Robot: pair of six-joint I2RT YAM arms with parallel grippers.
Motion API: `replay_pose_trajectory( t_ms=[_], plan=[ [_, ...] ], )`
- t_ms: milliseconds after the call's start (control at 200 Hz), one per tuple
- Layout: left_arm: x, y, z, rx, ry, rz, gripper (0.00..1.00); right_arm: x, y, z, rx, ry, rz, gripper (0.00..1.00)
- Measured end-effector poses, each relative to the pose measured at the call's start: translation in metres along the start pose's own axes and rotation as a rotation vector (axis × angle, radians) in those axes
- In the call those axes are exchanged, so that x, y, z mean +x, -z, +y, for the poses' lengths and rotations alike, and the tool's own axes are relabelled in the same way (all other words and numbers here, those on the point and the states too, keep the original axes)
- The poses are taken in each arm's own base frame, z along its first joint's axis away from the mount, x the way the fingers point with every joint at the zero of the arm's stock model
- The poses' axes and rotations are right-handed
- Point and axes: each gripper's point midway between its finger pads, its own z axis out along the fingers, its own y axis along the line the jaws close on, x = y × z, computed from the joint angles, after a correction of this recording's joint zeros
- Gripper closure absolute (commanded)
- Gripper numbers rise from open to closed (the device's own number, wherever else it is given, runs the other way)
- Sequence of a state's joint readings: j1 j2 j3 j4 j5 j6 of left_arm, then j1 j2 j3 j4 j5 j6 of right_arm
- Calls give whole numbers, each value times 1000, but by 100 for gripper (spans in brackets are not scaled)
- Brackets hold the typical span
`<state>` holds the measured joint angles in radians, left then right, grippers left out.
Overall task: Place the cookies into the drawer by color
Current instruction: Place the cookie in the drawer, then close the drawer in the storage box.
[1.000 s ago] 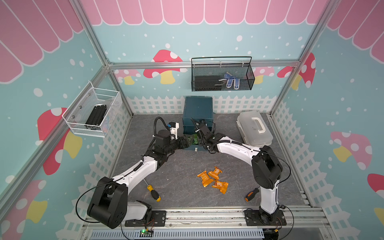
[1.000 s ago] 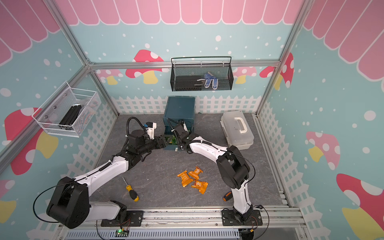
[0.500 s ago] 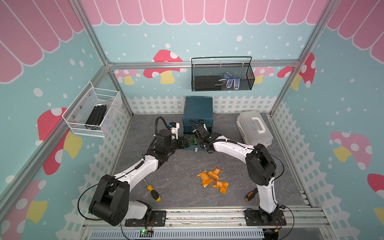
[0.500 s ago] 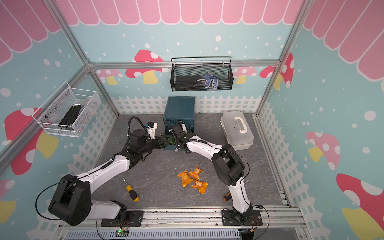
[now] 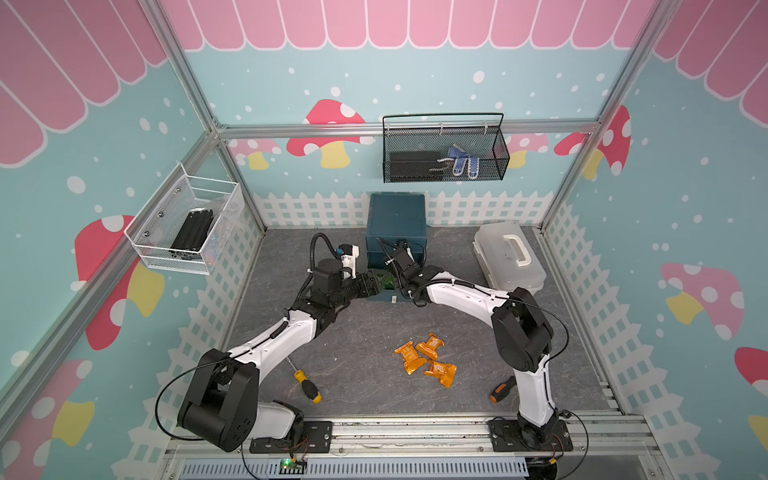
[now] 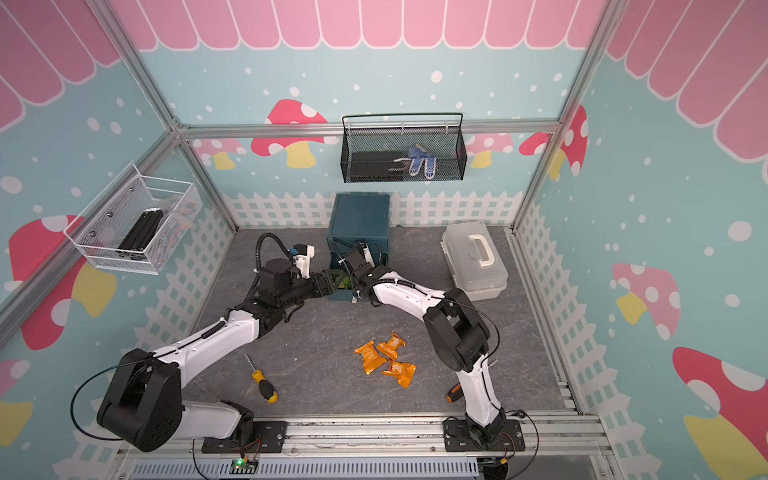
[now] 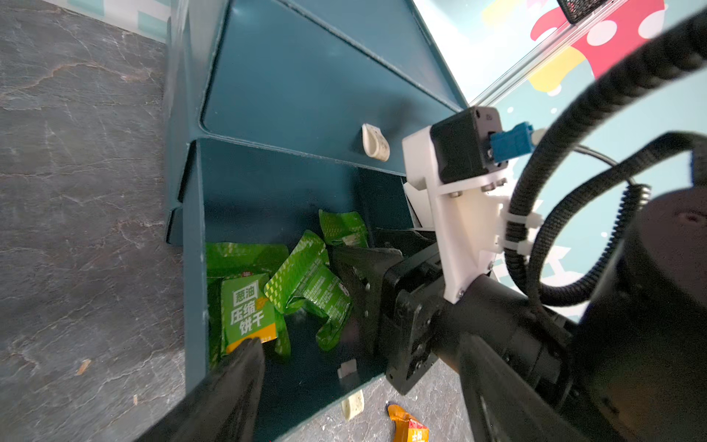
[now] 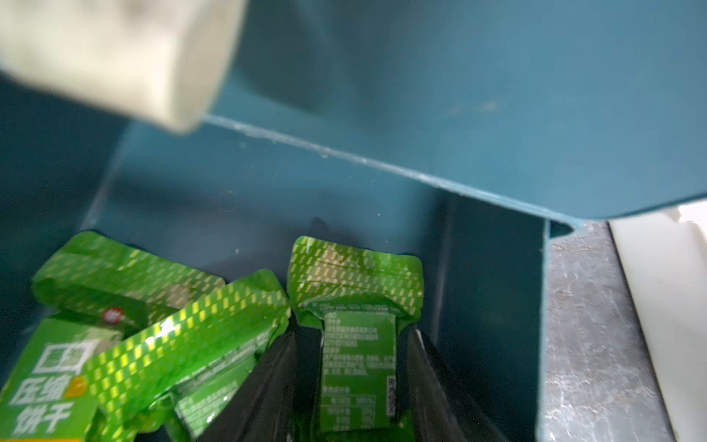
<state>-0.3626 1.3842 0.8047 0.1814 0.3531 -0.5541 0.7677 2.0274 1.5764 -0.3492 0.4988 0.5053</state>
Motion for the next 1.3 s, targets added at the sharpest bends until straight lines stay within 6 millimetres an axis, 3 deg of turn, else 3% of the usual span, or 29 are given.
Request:
replay_pose_trajectory(
  t_ms=[135,255,375,520,660,781,956,1171,1301],
  plan=[
    [-11,6,8,-5,10,-8,17,-3,13,2,-61,13,-34,50],
    [-31,22,17,-26,21,-58,17,-6,41,-3,-130,27,-82,46],
    [-53,29,1,-10,2,-91,17,-23,78,-3,-219,46,-160,39],
    [-93,36,-23,7,-33,-146,18,-36,119,4,-361,83,-256,38],
    [-124,27,-29,-5,-55,-180,24,-14,145,23,-550,182,-275,38],
    [-138,2,-16,-63,-60,-160,28,21,161,52,-714,310,-251,38],
    [-151,-35,5,-133,-65,-115,37,59,166,80,-861,443,-205,38],
    [-166,-69,25,-197,-118,-80,42,87,129,89,-832,524,-98,37],
    [-166,-84,38,-226,-129,-60,45,92,116,88,-798,553,-76,37]
  ],
)
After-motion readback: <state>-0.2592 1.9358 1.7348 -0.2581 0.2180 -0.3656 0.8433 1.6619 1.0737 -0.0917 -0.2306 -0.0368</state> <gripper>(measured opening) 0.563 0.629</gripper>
